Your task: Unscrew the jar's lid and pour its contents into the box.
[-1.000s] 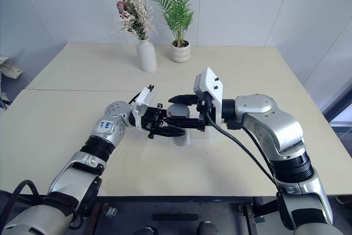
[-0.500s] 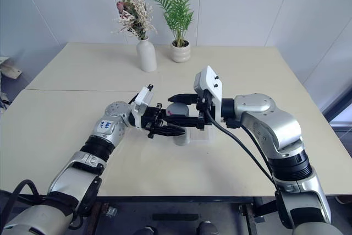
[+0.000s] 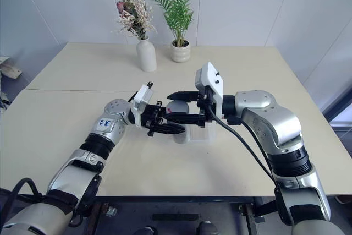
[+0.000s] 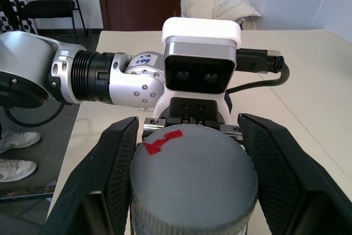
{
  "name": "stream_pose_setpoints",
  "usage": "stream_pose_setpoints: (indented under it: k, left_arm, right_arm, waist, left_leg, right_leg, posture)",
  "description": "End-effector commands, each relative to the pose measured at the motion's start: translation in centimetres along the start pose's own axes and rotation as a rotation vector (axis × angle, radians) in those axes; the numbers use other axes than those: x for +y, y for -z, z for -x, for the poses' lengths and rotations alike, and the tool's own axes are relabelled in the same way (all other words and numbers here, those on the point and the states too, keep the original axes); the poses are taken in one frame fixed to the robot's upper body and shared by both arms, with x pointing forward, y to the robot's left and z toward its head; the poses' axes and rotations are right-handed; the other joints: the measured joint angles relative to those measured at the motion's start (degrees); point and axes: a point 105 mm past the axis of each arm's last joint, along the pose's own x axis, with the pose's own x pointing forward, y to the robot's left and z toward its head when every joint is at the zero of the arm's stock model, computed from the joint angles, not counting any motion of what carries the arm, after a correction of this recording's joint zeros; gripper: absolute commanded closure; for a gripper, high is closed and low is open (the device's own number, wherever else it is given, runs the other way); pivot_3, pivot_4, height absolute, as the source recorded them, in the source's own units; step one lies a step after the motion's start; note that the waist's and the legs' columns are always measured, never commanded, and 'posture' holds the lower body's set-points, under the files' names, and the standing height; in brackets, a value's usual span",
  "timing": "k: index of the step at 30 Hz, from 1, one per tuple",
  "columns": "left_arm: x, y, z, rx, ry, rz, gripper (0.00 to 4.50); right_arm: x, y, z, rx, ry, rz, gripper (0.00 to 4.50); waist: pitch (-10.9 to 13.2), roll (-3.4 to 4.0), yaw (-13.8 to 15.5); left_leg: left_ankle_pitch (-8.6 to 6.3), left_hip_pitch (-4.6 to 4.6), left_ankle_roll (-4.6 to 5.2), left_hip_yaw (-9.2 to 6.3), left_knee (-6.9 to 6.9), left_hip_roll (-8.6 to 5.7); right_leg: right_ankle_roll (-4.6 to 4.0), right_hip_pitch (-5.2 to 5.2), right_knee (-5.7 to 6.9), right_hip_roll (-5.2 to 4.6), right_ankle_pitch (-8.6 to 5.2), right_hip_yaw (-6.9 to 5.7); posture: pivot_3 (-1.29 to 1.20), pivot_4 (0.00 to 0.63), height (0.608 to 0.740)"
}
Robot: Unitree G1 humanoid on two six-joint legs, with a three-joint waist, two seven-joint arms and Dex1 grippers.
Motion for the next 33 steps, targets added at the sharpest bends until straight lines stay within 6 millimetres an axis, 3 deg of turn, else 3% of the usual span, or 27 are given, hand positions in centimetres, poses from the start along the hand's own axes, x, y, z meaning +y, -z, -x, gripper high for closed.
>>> stream_pose_setpoints:
  k: [1,33]
  left_arm:
    - [-1.9,2.3,0.0,0.064,0.132,0.075,2.44]
    - [-2.7,2.7,-1.0,0.084,0.212,0.096,2.44]
  right_arm:
    - [-0.8,-5.9,1.9,-0.164,0.06,0.205,1.93]
    - [-1.1,-7.6,1.6,-0.21,-0.033,0.256,1.93]
  waist:
    - [0.0,0.0,0.0]
    - [0.0,0.02,0.0]
  left_leg:
    - [0.0,0.0,0.0,0.0,0.0,0.0]
    - [0.0,-0.03,0.0,0.0,0.0,0.0]
  right_leg:
    - [0.0,0.0,0.0,0.0,0.0,0.0]
    - [0.0,-0.04,0.0,0.0,0.0,0.0]
  posture:
    - [0.0,0.15,0.74]
    - [0.0,0.15,0.74]
